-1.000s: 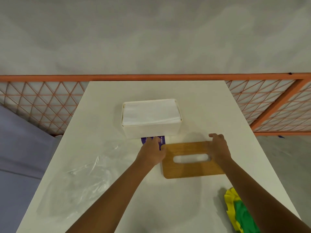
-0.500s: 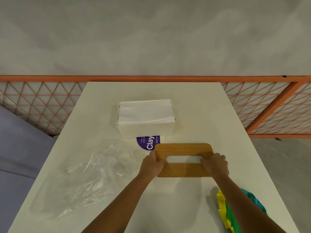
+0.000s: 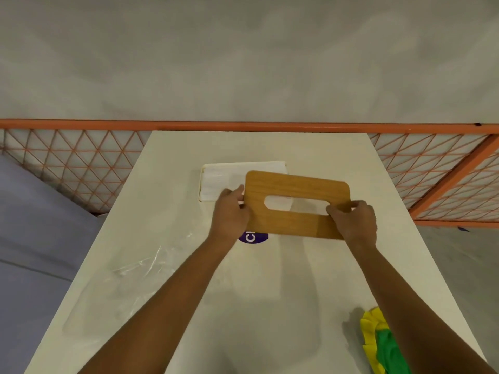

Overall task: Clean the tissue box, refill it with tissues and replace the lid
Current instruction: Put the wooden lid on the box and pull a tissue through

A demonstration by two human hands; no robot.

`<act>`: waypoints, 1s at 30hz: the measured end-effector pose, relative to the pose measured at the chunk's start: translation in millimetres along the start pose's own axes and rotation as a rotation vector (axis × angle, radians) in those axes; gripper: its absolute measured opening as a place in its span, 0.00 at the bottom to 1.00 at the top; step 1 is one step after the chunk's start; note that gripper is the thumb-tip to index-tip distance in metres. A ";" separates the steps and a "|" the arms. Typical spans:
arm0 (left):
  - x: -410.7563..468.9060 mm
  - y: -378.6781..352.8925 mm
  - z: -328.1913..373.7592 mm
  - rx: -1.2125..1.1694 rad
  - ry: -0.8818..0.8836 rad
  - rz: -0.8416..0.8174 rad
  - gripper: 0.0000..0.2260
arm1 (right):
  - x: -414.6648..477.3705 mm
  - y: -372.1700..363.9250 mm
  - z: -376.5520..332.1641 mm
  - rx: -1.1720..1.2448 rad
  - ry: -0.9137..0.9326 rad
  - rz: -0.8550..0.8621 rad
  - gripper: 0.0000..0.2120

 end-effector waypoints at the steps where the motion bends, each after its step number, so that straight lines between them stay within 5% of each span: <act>1: 4.6 8.6 0.1 0.000 -0.005 0.016 0.20 | 2.6 -3.8 -9.3 0.006 0.020 -0.005 0.29; 13: 65.0 61.2 -33.4 0.022 0.177 0.066 0.19 | 39.0 -70.8 -77.9 -0.107 0.185 -0.191 0.23; 30: 103.2 64.6 -42.4 -0.051 0.185 -0.013 0.18 | 67.1 -90.9 -81.2 -0.182 0.158 -0.144 0.22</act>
Point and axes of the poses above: each hand's wrist, its own x-axis towards the middle knuckle, its own y-axis out of the back of the hand, z = x × y, the point moved 2 cm from there along x, towards the middle knuckle, and after that the axes turned 14 degrees about y, right-handed, at the moved point
